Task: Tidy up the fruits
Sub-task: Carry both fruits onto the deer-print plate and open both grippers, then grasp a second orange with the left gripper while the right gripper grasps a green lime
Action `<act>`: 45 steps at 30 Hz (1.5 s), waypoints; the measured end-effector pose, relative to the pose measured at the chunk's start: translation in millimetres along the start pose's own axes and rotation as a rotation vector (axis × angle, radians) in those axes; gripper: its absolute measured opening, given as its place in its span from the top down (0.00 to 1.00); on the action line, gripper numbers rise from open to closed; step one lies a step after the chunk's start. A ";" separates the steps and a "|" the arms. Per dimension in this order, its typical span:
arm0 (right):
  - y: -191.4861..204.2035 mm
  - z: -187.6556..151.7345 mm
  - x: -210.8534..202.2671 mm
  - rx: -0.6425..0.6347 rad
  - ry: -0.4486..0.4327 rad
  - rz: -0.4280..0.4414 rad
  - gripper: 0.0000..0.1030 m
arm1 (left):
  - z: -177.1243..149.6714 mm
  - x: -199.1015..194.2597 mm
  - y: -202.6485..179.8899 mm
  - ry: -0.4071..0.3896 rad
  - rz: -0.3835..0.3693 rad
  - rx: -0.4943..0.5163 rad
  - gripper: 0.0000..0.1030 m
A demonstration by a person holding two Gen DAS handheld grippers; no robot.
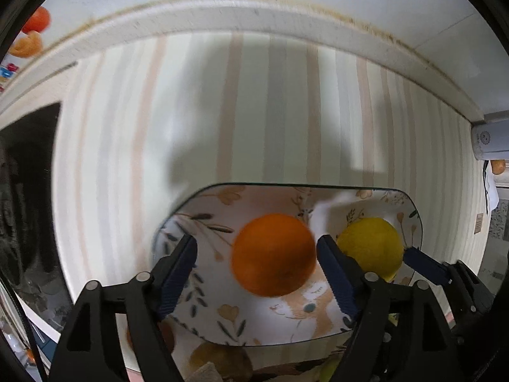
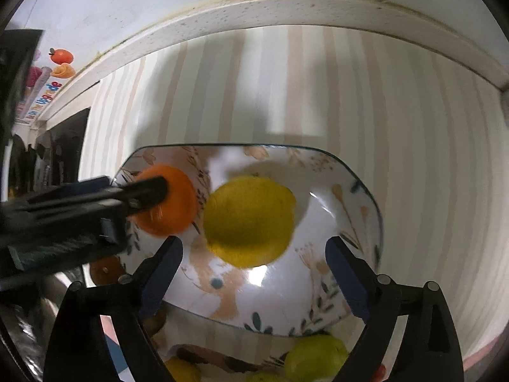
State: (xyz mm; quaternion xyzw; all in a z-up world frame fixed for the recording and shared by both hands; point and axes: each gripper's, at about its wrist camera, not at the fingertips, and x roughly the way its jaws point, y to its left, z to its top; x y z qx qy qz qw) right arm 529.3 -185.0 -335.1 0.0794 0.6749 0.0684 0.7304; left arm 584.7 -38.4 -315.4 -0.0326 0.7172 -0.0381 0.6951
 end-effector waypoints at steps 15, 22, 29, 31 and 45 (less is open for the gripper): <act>4.5 -87.1 -59.5 0.001 -0.091 -0.093 0.09 | -97.1 -66.8 18.2 -0.196 0.089 -0.009 0.14; 21.7 -123.7 -91.7 -0.001 -0.161 -0.100 0.09 | -147.6 -88.5 17.6 -0.278 0.100 -0.008 0.14; 34.8 -168.8 -137.4 -0.014 -0.239 -0.092 0.09 | -190.0 -122.7 13.7 -0.362 0.089 0.021 0.14; 38.1 -177.7 -147.7 -0.015 -0.258 -0.088 0.09 | -201.0 -131.7 12.1 -0.383 0.084 0.026 0.14; 55.7 -241.1 -190.3 -0.024 -0.328 -0.045 0.09 | -259.1 -170.1 28.7 -0.448 0.020 -0.013 0.14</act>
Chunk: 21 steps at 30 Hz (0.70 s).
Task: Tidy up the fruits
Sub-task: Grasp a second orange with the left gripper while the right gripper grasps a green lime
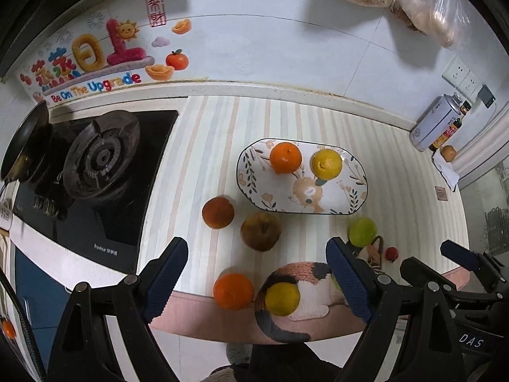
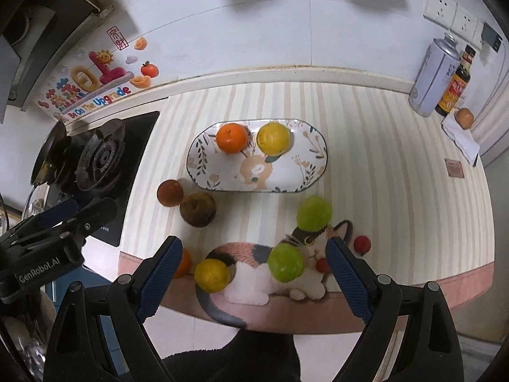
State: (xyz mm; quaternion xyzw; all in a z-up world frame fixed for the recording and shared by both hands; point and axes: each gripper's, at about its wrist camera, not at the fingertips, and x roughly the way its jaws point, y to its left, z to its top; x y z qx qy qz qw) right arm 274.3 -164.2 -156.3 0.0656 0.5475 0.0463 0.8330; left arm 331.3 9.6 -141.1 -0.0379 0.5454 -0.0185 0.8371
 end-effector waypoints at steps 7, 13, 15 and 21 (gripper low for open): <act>-20.2 -27.0 44.7 0.059 0.100 -0.004 0.09 | -22.9 30.9 17.3 0.080 0.053 0.009 0.00; -40.7 -47.9 107.3 0.138 0.218 0.012 0.09 | -48.5 86.5 29.2 0.216 0.094 0.009 0.00; -44.9 -52.2 120.3 0.152 0.236 0.004 0.09 | -54.8 104.3 30.9 0.253 0.107 0.011 0.00; -63.4 -60.5 151.9 0.191 0.263 -0.030 0.09 | -66.6 152.6 32.3 0.348 0.143 0.034 0.00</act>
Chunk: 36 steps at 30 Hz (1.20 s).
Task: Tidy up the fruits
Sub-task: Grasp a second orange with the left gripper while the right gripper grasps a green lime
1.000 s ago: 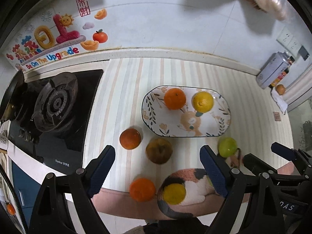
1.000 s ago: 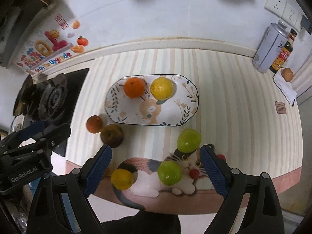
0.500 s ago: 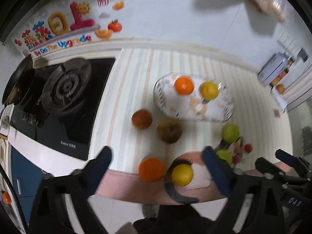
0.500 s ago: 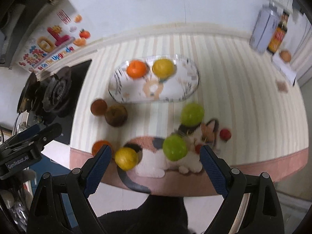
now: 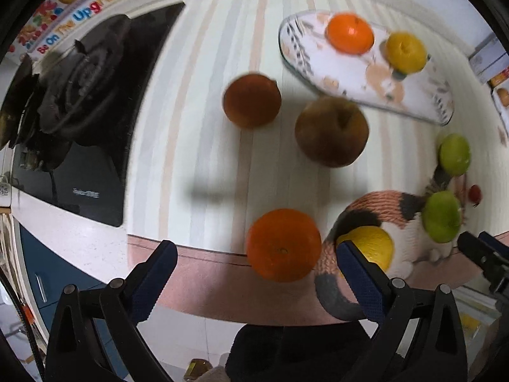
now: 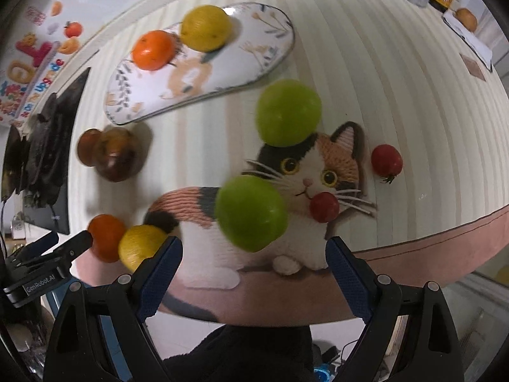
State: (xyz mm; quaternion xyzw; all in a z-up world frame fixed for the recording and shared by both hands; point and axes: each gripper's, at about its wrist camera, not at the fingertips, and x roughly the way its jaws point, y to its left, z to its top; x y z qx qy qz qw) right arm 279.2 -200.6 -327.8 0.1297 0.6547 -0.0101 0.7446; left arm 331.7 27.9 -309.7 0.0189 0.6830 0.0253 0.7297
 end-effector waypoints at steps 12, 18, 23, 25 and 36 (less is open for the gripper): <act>3.1 18.7 31.1 0.004 0.026 -0.004 0.14 | -2.1 47.6 -10.7 0.103 -0.038 0.013 0.02; 10.5 27.5 43.7 -0.023 0.047 -0.013 0.32 | -3.1 57.6 -7.9 0.118 -0.081 0.004 0.31; 14.3 29.8 51.5 -0.057 0.045 -0.025 0.40 | -9.1 59.7 -12.1 0.107 -0.098 0.012 0.39; 15.4 30.7 52.1 -0.059 0.046 -0.023 0.40 | -10.4 58.8 -13.2 0.101 -0.094 0.014 0.39; 27.6 47.4 -10.2 -0.034 -0.053 0.098 0.40 | 5.4 -22.6 -19.6 0.002 -0.192 0.022 0.39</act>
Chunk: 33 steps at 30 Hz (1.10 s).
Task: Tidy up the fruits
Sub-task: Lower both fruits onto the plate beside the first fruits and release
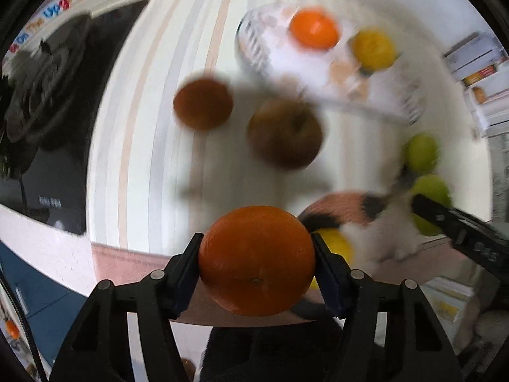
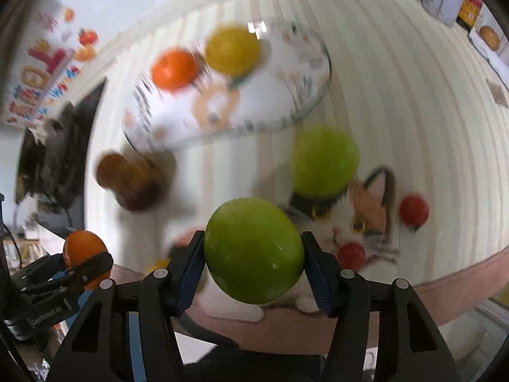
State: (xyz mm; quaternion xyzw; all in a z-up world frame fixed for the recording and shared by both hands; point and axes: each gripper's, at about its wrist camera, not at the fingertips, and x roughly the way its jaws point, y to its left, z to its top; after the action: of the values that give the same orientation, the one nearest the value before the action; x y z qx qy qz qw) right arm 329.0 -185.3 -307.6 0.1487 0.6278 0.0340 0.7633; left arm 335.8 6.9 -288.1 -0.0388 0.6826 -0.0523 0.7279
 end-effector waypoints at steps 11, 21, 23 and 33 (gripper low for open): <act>-27.0 135.0 -3.0 0.129 -0.059 0.020 0.40 | 135.3 -37.7 -6.5 -0.103 -0.010 0.014 0.39; -46.0 189.8 42.3 0.184 0.008 -0.025 0.40 | 203.7 26.0 6.7 0.037 0.071 -0.039 0.39; -48.9 193.0 46.3 0.199 0.013 -0.024 0.40 | 208.0 31.1 4.8 0.046 0.074 -0.036 0.39; -50.3 195.9 56.7 0.225 0.047 -0.006 0.40 | 211.3 39.3 -1.3 0.045 0.103 -0.024 0.39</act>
State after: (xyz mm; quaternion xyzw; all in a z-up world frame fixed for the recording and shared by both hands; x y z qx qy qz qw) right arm 523.9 -255.9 -342.1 0.2304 0.6458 -0.0356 0.7270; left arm 549.1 -2.6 -313.1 -0.0112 0.7004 -0.0072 0.7136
